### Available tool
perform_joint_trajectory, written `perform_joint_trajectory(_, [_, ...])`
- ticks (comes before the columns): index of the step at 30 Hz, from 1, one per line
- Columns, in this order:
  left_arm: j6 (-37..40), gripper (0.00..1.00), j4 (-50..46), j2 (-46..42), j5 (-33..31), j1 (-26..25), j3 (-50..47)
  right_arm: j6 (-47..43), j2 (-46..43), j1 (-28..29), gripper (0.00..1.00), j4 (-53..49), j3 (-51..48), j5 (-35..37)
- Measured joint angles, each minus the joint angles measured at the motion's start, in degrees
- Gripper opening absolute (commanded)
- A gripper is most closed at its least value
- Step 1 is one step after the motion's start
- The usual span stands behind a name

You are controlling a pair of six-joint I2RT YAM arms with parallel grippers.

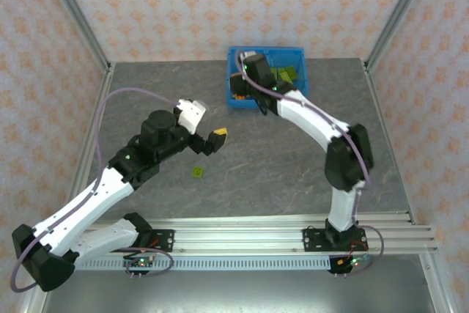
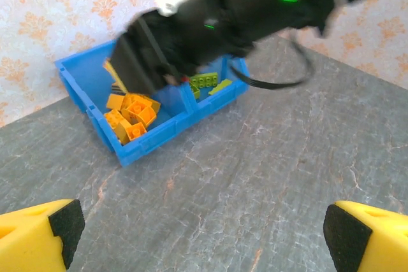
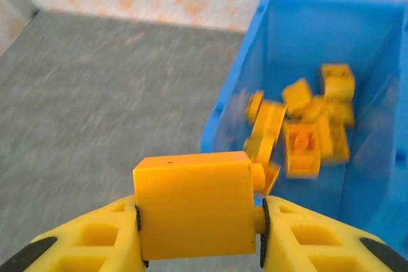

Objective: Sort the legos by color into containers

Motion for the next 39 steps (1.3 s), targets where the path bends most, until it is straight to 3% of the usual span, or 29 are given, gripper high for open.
perform_joint_trajectory(10, [0.13,1.00,-1.36,3.48,-0.09,0.00,2.25,-0.04,40.41,-6.99,0.44,-14.12,53.44,-1.55])
perform_joint_trajectory(12, [0.28,1.00,-2.38,3.69,-0.09,0.00,2.75,0.00,43.98,-7.26,0.47,-14.99,57.05,-1.75])
perform_joint_trajectory(18, [-0.26,1.00,-4.66,4.35,-0.15,0.00,2.93,-0.33,44.65,-7.45,0.71,-14.60,56.94,-3.26])
perform_joint_trajectory(21, [-3.52,1.00,-7.23,5.03,-2.23,0.00,3.37,-0.20,44.41,-7.48,0.73,-14.12,57.70,-3.67])
perform_joint_trajectory(25, [-8.96,1.00,-12.15,7.32,-5.11,0.17,4.98,-0.24,40.72,-7.43,0.72,-14.29,55.47,-3.65])
perform_joint_trajectory(29, [-15.17,1.00,-14.51,7.50,-7.06,0.44,3.89,-0.24,31.12,-7.43,0.74,-15.41,47.87,-4.20])
perform_joint_trajectory(32, [-21.99,1.00,-15.41,7.04,-9.42,0.50,0.72,-0.70,18.05,-7.37,0.81,-14.38,34.86,-7.41])
perform_joint_trajectory(39, [-34.86,0.99,-19.69,11.41,-14.45,1.36,-4.52,-3.28,-17.88,-5.55,0.87,-7.17,-4.28,-23.91])
